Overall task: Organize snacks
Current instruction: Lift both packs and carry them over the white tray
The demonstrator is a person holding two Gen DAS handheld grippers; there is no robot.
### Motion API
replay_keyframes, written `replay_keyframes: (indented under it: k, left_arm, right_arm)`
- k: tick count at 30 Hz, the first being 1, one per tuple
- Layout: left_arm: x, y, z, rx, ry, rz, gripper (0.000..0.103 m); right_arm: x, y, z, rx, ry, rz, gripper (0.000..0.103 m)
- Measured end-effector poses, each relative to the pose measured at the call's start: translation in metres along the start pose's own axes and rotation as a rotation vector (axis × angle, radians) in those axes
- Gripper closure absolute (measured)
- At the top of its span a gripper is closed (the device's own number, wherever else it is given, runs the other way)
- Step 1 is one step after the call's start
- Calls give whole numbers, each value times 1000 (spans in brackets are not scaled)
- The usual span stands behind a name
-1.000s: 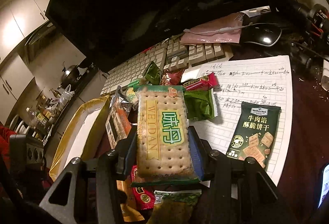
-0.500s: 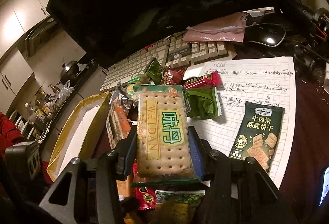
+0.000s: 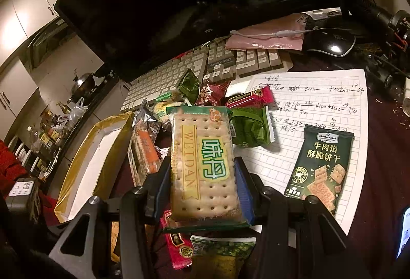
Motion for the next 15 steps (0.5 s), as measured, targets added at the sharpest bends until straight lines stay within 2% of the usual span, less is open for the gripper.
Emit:
replay_keyframes:
  k: [10,12,15]
  left_arm:
    - [-10,14,-56,256,-196,-136,29]
    - [-12,16,-69,277,-244,-156,29]
    - [-15,25,-84,270,-289,-195,29]
  right_arm:
    - [0,3,-5,-10,-24,-18,56]
    - [2,5,-7,-10,-33,-27,56]
    - [4,8,-9,-4,-46,-51,56]
Point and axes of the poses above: each gripper's, at about its wrist camera, not at the fingertips, and z roughly the way its jaws point, y to its left, x to its underside, the point moved 8 cm from there along z, roughly the way its jaws point, and after that the axes turned 14 degrees about z, right-handed, at the moved point
